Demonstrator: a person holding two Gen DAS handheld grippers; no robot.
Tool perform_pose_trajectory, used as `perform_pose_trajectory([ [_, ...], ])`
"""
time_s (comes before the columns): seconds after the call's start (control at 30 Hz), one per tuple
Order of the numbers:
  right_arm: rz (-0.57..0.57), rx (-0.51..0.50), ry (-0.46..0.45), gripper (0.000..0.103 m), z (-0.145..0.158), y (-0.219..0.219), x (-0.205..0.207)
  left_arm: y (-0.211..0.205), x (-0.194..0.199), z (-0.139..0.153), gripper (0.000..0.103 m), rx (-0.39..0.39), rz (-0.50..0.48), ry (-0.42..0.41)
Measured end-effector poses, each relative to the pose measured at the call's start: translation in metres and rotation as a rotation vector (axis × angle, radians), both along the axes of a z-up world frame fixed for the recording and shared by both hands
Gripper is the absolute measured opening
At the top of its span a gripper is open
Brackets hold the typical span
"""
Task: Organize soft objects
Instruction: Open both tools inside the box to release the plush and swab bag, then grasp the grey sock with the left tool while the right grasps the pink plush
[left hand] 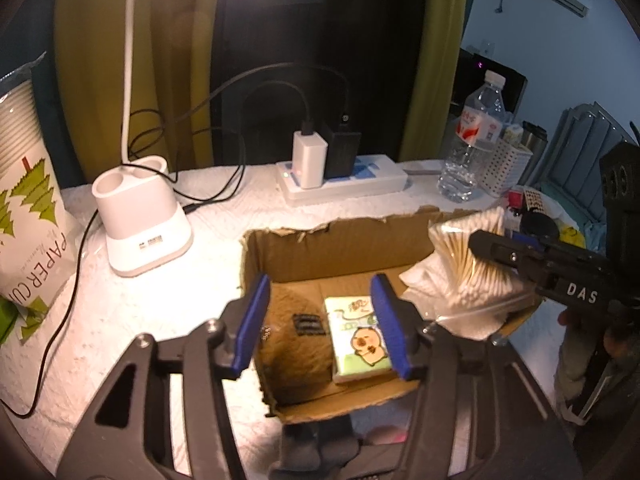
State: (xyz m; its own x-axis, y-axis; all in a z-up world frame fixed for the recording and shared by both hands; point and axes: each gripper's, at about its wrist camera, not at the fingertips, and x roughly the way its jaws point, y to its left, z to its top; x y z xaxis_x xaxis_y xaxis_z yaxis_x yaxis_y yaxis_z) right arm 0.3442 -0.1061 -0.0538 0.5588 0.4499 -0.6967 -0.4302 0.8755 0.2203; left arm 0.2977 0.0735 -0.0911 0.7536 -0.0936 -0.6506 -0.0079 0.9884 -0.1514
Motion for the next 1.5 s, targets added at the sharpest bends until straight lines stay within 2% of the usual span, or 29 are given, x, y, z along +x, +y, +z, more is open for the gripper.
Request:
perform_pose_trajectory([
  [0.1,-0.003,-0.001,-0.006,0.045,0.003,-0.001,-0.004,0.002,-0.005,0.005,0.067,-0.009,0.007,-0.016],
  [0.47,-0.03,-0.024,-0.08,0.061,0.026,-0.003,-0.03,0.003,-0.034,0.021,0.068,-0.014,0.011,-0.06],
  [1.0,-0.009,-0.033,-0.12,0.062,0.043,0.003,-0.081,0.001,-0.082,0.032,0.069,-0.02,0.003,-0.103],
  [1.5,0.011,-0.058,-0.102,0.062,0.031,0.017,-0.122,0.011,-0.12,0.012,0.069,-0.04,0.005,-0.085],
])
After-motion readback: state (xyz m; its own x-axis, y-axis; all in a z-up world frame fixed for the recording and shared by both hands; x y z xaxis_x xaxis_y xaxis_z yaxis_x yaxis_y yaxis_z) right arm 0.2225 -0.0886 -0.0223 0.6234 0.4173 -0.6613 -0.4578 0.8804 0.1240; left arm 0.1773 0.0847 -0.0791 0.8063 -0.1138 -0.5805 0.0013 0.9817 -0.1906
